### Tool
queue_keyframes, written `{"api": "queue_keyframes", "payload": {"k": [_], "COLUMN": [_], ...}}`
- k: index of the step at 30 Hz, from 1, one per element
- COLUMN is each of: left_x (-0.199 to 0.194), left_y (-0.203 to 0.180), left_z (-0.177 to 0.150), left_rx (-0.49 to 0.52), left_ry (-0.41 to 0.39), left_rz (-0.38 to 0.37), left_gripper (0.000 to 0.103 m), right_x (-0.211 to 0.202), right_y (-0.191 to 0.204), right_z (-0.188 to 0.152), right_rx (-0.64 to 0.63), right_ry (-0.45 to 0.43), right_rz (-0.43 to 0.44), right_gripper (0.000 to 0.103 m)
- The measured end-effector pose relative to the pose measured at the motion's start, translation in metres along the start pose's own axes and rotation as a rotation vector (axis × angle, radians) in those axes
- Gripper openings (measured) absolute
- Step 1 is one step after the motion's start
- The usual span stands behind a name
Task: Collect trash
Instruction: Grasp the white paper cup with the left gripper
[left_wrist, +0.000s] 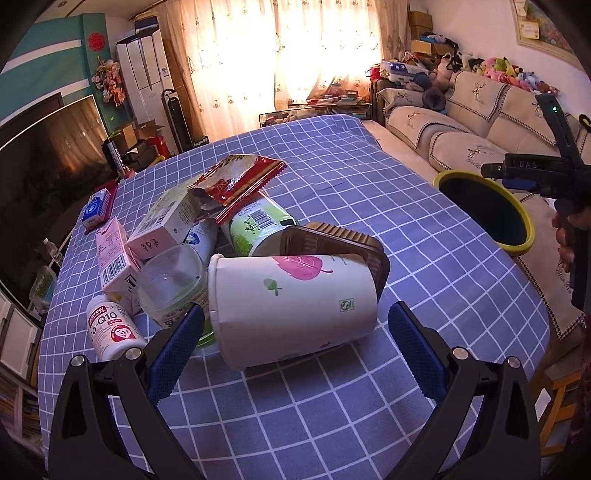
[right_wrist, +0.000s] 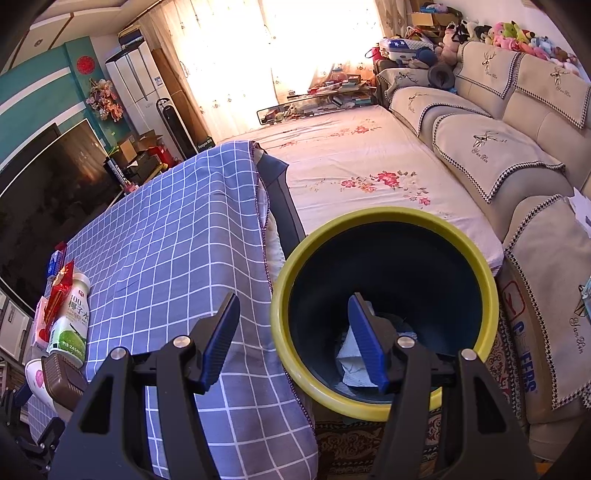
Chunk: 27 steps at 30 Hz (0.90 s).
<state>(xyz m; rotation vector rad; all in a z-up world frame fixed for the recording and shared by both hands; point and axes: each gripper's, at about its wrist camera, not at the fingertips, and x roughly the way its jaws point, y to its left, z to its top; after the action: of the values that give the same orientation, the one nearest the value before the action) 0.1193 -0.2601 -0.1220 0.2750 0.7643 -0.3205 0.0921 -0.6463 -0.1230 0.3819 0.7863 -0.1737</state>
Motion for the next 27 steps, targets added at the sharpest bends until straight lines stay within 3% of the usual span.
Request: {"api": "queue_keyframes", "payload": {"k": [7, 11, 27], "left_x": [0.006, 0.01, -0.033], "left_y": [0.0, 0.002, 0.019], "left_z": [0.001, 0.002, -0.004], "left_rx": [-0.009, -0.032, -0.061], "left_ry": [0.014, 0.03, -0.001], "left_rz": [0.002, -0.023, -0.059], "left_gripper": [0.097, 0.083, 0.082], "right_x": [0.002, 0.003, -0.007], "right_y": [-0.005, -0.006, 0.002], "right_z": [-0.001, -0.003, -0.007], "right_rx": [0.009, 0.012, -0.008], "right_ry": [0.002, 0.003, -0.009], "right_rz": [0.004, 0.007, 0.04], "right_gripper": [0.058, 0.058, 0.058]}}
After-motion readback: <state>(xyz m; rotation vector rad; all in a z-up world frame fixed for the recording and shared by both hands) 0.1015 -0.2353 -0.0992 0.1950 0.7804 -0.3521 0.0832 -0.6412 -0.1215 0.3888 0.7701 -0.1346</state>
